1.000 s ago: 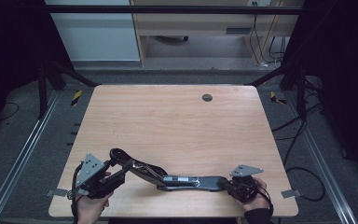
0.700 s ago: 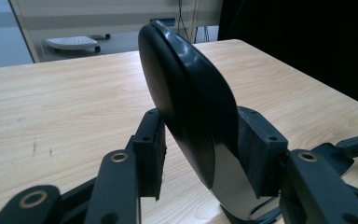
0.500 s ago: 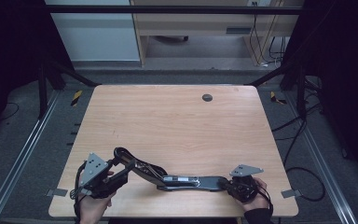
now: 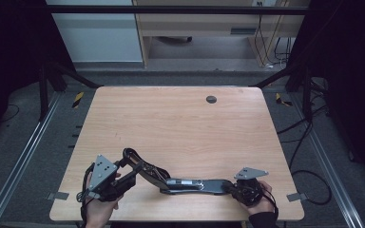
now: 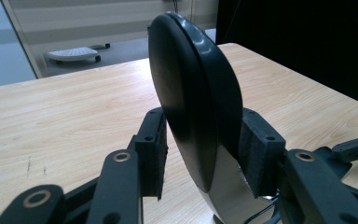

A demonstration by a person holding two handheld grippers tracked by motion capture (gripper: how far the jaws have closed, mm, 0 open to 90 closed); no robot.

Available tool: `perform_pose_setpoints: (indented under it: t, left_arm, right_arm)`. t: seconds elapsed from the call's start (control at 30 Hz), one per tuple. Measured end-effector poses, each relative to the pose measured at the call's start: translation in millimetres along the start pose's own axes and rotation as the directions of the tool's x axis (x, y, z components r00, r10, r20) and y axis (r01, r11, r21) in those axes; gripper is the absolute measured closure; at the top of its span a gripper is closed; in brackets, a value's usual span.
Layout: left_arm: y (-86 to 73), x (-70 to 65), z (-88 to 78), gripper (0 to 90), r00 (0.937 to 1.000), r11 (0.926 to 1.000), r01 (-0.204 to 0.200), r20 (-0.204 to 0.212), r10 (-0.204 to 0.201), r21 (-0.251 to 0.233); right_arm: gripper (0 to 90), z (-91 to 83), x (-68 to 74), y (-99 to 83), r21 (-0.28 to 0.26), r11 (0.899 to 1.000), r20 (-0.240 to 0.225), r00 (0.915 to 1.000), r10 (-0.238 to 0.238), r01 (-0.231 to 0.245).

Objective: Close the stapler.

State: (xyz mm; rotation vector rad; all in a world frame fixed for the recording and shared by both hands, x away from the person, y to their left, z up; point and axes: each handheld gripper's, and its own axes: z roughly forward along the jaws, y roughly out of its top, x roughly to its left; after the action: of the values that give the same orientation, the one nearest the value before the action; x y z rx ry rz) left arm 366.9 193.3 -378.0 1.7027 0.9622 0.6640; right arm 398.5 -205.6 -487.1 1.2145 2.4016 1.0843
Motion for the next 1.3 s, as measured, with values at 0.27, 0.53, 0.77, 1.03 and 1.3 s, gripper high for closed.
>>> perform_pose_setpoints:
  t: [0.27,0.53,0.77,1.03,1.3]
  left_arm:
    - [3.6,-6.0,2.2,55.9,0.9999,0.9999,-0.016,0.000,0.016,-0.001]
    - [6.8,-11.8,4.5,56.5,0.9995,0.9995,-0.031,0.002,0.031,-0.002]
    - [9.0,-16.2,6.5,56.8,0.9991,0.9991,-0.041,0.003,0.041,-0.006]
    - [11.2,-20.7,8.3,57.2,0.9986,0.9986,-0.053,0.003,0.053,-0.005]
    - [13.0,-25.0,10.2,57.5,0.9979,0.9979,-0.064,0.003,0.064,-0.007]
  right_arm:
    - [90.0,-0.1,-0.1,0.1,0.001,1.000,-0.001,1.0000,0.003,-0.003]
    - [90.0,0.0,-0.2,0.2,0.001,1.000,-0.001,1.0000,0.002,-0.002]
    - [90.0,0.0,-0.2,0.2,0.002,1.000,-0.001,1.0000,0.003,-0.003]
    - [90.0,0.0,-0.1,0.3,0.001,1.000,-0.001,1.0000,0.004,-0.004]
    - [90.0,0.0,0.0,0.3,0.002,1.000,0.000,1.0000,0.004,-0.004]
